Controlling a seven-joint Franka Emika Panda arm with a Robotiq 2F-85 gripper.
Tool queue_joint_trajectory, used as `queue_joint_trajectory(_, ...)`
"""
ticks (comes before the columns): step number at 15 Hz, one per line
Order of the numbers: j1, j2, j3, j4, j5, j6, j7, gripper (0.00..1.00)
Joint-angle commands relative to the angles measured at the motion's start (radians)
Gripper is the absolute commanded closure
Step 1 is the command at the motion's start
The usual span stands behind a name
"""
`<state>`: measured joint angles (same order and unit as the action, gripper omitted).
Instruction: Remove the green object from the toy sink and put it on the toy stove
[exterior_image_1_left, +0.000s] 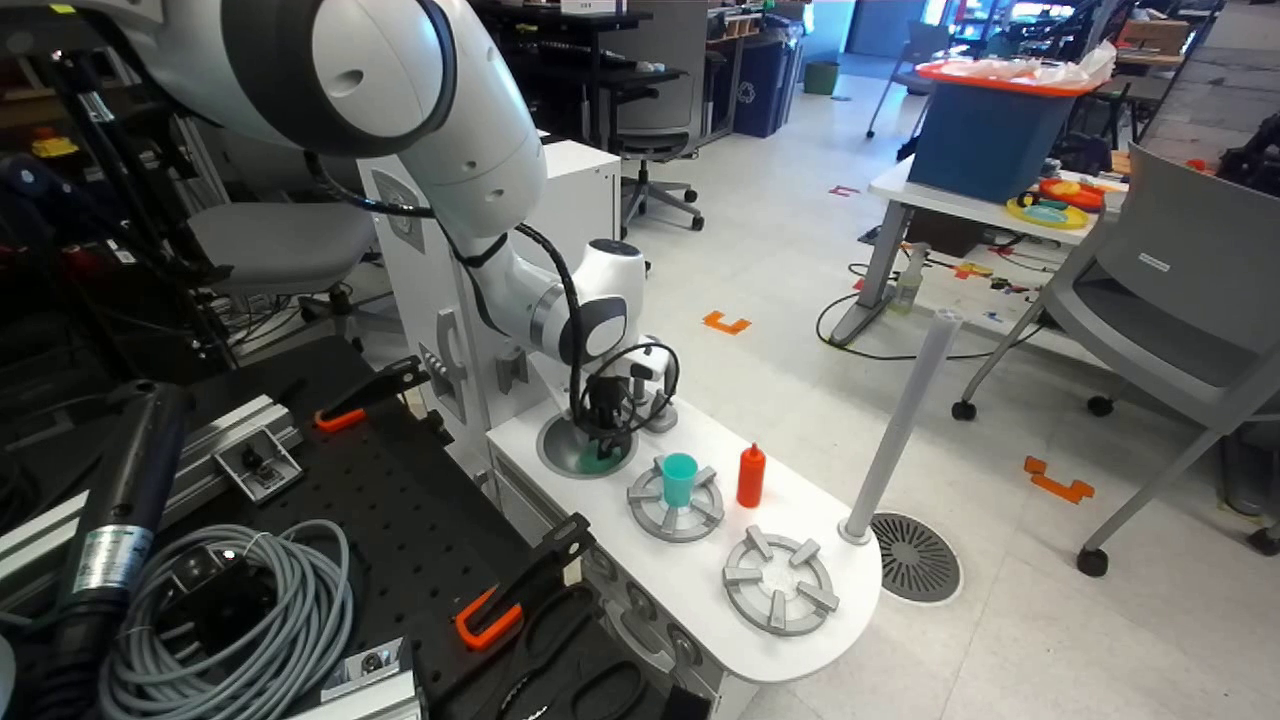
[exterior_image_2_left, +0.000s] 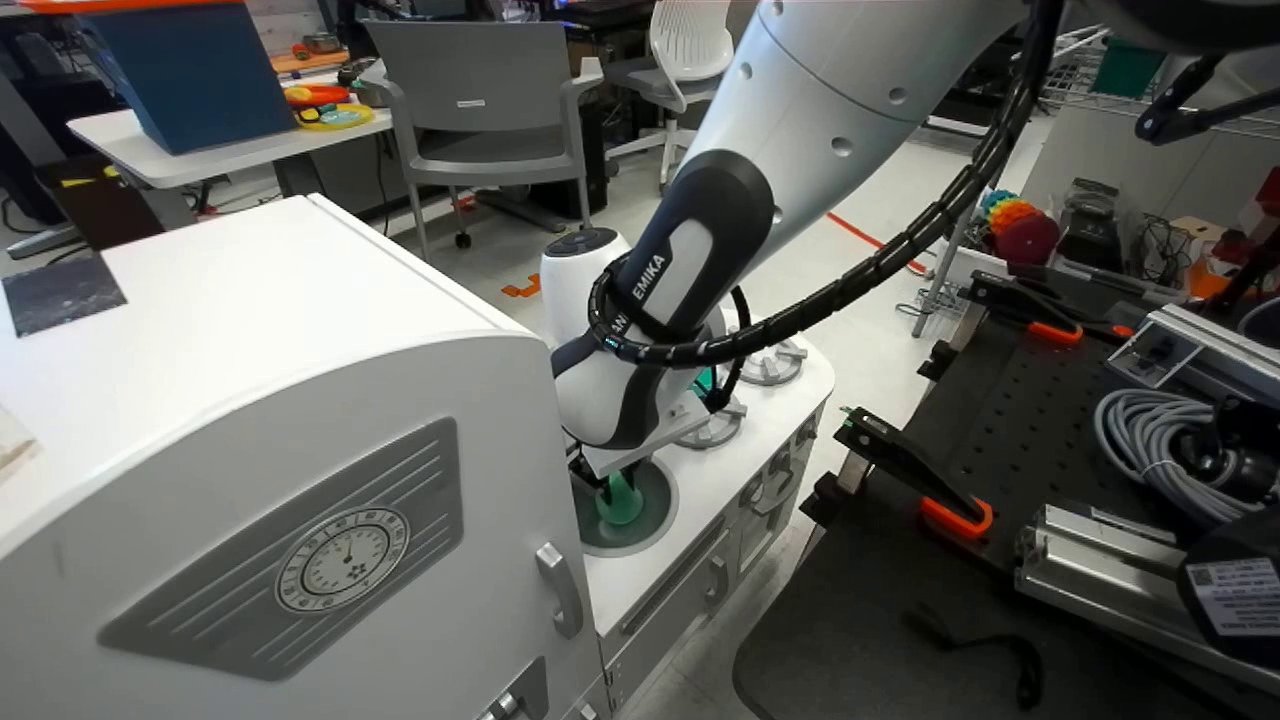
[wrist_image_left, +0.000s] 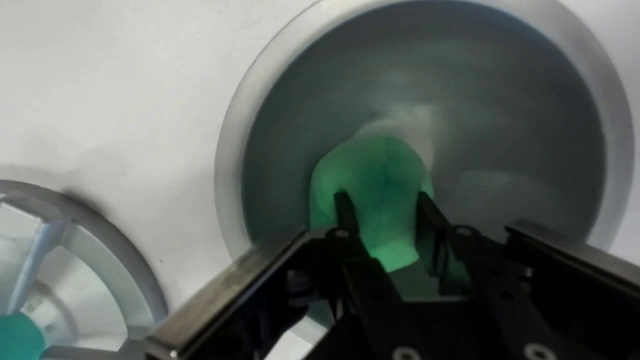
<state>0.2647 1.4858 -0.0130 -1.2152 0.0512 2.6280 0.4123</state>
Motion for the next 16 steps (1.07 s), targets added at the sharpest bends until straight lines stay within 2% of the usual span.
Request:
queue_joint_trajectory(1,0.015,-0.001,-0.004,0.030,0.022,-0.064,0.024,0.97)
queue_joint_trajectory(2,0.018,-0.001,0.005,0.040,0.023,-0.093,0.023,1.00)
queue_joint_trajectory(3,0.013,-0.011,0.020,0.028,0.012,-0.106,0.024,0.98)
queue_joint_trajectory(5,0.022,-0.081,0.038,-0.068,0.014,-0.094,0.028,0.99)
queue_joint_trajectory(9,0.035,-0.234,0.045,-0.295,0.039,0.008,0.109,0.97)
queue_joint_trajectory(12,0.010,-0.336,0.067,-0.445,0.052,0.093,0.094,0.97)
queue_joint_trajectory(16,0.002,-0.471,0.064,-0.641,0.120,0.237,0.056,0.97)
